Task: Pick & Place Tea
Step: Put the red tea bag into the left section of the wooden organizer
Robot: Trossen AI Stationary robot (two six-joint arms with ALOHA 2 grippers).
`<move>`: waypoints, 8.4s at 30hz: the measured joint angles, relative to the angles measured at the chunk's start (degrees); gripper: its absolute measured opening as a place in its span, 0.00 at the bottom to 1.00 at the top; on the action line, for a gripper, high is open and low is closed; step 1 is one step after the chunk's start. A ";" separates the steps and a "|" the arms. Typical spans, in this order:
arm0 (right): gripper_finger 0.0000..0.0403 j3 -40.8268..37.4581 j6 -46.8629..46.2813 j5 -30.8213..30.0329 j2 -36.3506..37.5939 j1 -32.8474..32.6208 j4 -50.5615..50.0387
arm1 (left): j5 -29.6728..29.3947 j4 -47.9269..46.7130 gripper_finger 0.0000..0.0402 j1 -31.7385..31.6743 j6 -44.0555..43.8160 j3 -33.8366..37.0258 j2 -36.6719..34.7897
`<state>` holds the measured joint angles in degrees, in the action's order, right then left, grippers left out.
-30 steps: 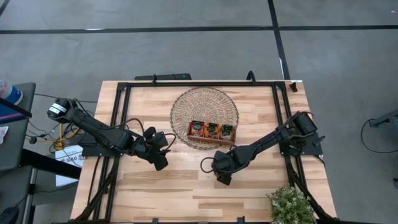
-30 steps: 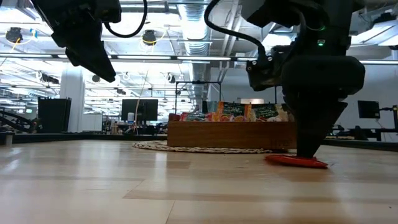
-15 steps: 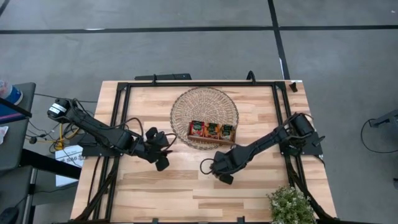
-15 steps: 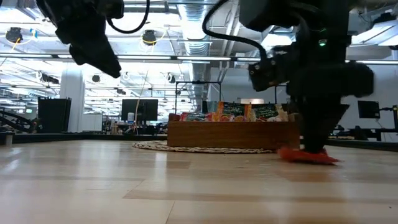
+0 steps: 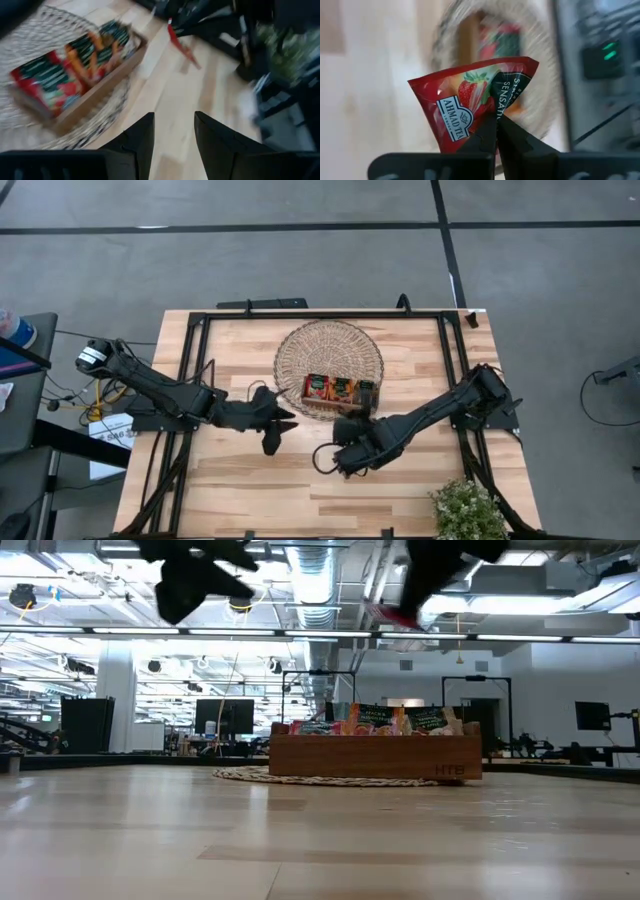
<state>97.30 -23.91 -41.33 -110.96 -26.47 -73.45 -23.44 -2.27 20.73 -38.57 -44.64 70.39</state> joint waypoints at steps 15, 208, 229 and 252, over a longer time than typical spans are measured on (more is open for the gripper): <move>0.00 6.69 25.94 -15.08 0.07 1.48 5.98 | 12.48 0.17 0.33 -10.59 -13.21 -11.45 0.00; 0.33 1.68 -19.65 15.97 2.67 -2.63 -12.50 | 13.13 86.66 0.00 -27.65 12.35 20.09 40.63; 0.33 1.68 -19.64 16.05 2.67 -2.63 -11.50 | 11.86 86.80 0.00 -27.65 12.02 19.56 40.63; 0.33 1.68 -19.64 16.03 2.67 -2.63 -10.43 | 14.20 86.80 0.05 -27.65 15.00 19.56 40.61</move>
<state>98.98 -43.55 -25.30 -108.29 -29.10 -83.88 -9.23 84.53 -6.92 -23.57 -25.08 111.00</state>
